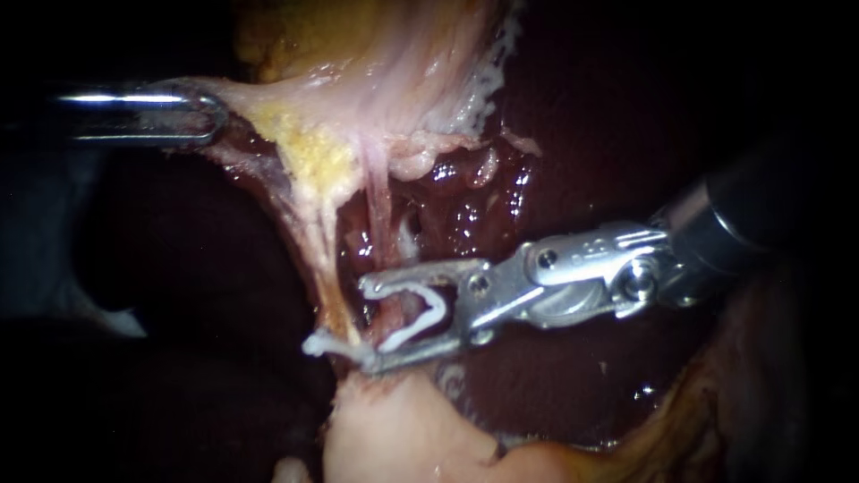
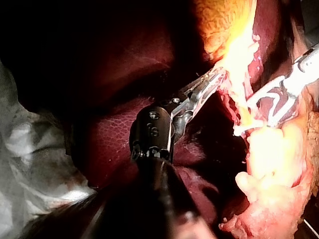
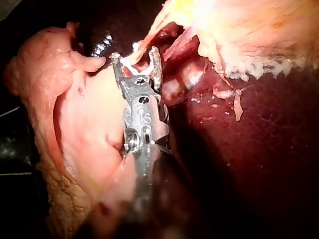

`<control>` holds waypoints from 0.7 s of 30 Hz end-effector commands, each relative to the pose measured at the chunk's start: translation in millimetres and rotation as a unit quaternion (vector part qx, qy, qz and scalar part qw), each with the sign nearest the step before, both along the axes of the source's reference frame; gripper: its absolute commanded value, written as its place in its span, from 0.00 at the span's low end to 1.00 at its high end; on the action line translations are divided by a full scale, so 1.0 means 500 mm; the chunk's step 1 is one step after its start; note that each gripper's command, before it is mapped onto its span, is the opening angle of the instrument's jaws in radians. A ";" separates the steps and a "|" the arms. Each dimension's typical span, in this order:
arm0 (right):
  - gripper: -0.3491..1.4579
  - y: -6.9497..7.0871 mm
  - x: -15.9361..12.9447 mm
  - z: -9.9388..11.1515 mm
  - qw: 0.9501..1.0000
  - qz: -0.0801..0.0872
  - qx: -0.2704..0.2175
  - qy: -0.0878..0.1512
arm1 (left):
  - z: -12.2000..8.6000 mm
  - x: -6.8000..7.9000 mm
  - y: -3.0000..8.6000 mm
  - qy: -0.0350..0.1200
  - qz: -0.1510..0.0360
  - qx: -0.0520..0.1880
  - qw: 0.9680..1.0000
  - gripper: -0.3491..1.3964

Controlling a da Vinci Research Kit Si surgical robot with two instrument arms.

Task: Clipping second clip left tube

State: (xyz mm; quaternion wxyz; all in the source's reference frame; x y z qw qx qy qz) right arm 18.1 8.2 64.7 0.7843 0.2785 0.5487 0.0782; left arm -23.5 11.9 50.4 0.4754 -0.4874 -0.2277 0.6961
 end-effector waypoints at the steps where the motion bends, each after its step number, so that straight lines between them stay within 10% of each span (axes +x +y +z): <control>1: 0.46 0.0001 0.0002 0.0006 1.000 0.000 0.001 -0.001 | 0.0000 0.0000 0.0000 0.000 0.000 0.000 1.000 0.00; 11: 0.46 0.0013 0.0019 0.0057 1.000 -0.005 0.017 0.000 | 0.0000 -0.0001 -0.0002 0.000 0.000 0.000 1.000 0.00; 21: 0.44 -0.0015 0.0083 0.0050 0.997 -0.030 0.055 0.054 | 0.0000 -0.0002 -0.0002 0.001 -0.001 0.000 1.000 0.00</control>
